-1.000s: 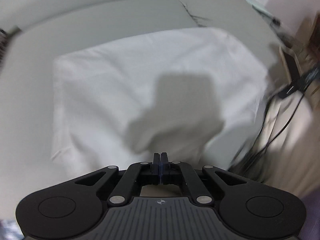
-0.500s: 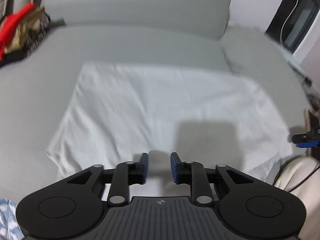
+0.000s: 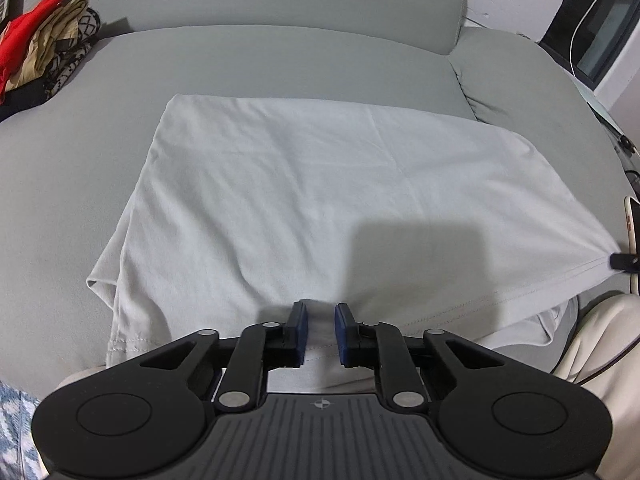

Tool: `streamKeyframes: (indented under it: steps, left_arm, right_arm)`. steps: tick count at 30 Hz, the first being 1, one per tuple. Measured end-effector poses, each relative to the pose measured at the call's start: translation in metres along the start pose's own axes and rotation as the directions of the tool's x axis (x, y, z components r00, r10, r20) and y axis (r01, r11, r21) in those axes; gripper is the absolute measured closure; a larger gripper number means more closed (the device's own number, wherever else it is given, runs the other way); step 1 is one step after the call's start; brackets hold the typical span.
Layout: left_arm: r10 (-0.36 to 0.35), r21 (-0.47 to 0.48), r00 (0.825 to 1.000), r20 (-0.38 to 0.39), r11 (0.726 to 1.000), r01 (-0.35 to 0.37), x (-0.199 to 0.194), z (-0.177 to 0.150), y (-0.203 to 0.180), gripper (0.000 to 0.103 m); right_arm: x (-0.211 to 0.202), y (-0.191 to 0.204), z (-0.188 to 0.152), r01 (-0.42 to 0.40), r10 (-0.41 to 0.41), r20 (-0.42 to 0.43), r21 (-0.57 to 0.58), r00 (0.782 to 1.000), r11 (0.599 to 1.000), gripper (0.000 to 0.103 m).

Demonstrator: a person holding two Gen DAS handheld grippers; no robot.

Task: Fold clothes

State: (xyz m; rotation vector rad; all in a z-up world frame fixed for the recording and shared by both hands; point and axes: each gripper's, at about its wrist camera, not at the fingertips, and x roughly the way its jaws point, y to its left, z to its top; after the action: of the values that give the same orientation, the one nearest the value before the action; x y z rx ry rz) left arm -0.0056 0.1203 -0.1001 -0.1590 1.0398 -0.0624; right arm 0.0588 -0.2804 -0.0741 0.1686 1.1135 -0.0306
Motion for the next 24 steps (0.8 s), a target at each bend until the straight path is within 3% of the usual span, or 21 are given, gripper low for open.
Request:
streamKeyframes:
  steps: [2,3,5,6,8,10,13,15,17,18,20,24]
  left_arm:
    - [0.005,0.000,1.000,-0.007,1.000,-0.005,-0.001,0.001,0.003,0.088]
    - [0.009,0.000,1.000,-0.010,1.000,-0.009,-0.002,0.001,0.004,0.088]
    - [0.022,-0.003,1.000,-0.016,1.000,-0.022,-0.007,0.001,0.007,0.087]
    - [0.036,-0.006,0.999,-0.018,0.999,-0.037,-0.012,0.000,0.008,0.087]
    - [0.036,-0.011,0.999,0.005,0.999,-0.036,-0.026,-0.001,0.010,0.087]
    - [0.004,-0.011,0.999,0.038,1.000,-0.003,-0.038,-0.001,0.010,0.087]
    - [-0.038,0.015,0.998,0.057,0.999,0.037,-0.040,0.001,-0.003,0.087]
    - [-0.041,0.065,0.998,0.050,0.997,0.038,-0.036,-0.003,-0.016,0.087]
    - [-0.073,0.089,0.997,0.023,0.994,0.071,-0.030,-0.009,-0.025,0.087]
    - [-0.092,0.097,0.996,0.008,0.991,0.090,-0.027,-0.012,-0.029,0.087]
    - [-0.113,0.117,0.994,-0.015,0.987,0.114,-0.022,-0.017,-0.037,0.087]
    - [-0.074,0.142,0.997,-0.009,0.987,0.074,-0.014,-0.016,-0.045,0.087]
  right_arm:
    - [0.005,0.004,0.001,0.035,-0.036,-0.034,-0.024,0.999,0.999,0.096]
    - [0.004,0.005,0.001,0.061,-0.062,-0.047,-0.031,0.997,0.998,0.083]
    - [0.002,0.009,0.001,0.111,-0.114,-0.071,-0.046,0.991,0.993,0.068]
    - [-0.005,0.010,0.001,0.108,-0.109,-0.041,-0.037,0.993,0.994,0.065]
    - [-0.022,0.012,0.000,0.027,-0.026,0.024,-0.005,0.999,1.000,0.064]
    - [-0.027,0.017,0.000,-0.126,0.125,0.041,0.020,0.991,0.992,0.065]
    - [-0.013,0.031,-0.002,-0.253,0.256,-0.075,0.055,0.964,0.966,0.068]
    - [-0.001,0.041,-0.011,-0.309,0.317,-0.167,0.072,0.934,0.948,0.067]
    - [0.009,0.045,-0.020,-0.374,0.386,-0.203,0.097,0.900,0.922,0.068]
    - [0.020,0.047,-0.022,-0.397,0.409,-0.214,0.097,0.887,0.913,0.069]
    - [0.032,0.054,-0.025,-0.397,0.404,-0.218,0.079,0.888,0.914,0.069]
    - [0.041,0.065,-0.018,-0.423,0.433,-0.127,0.103,0.892,0.900,0.071]
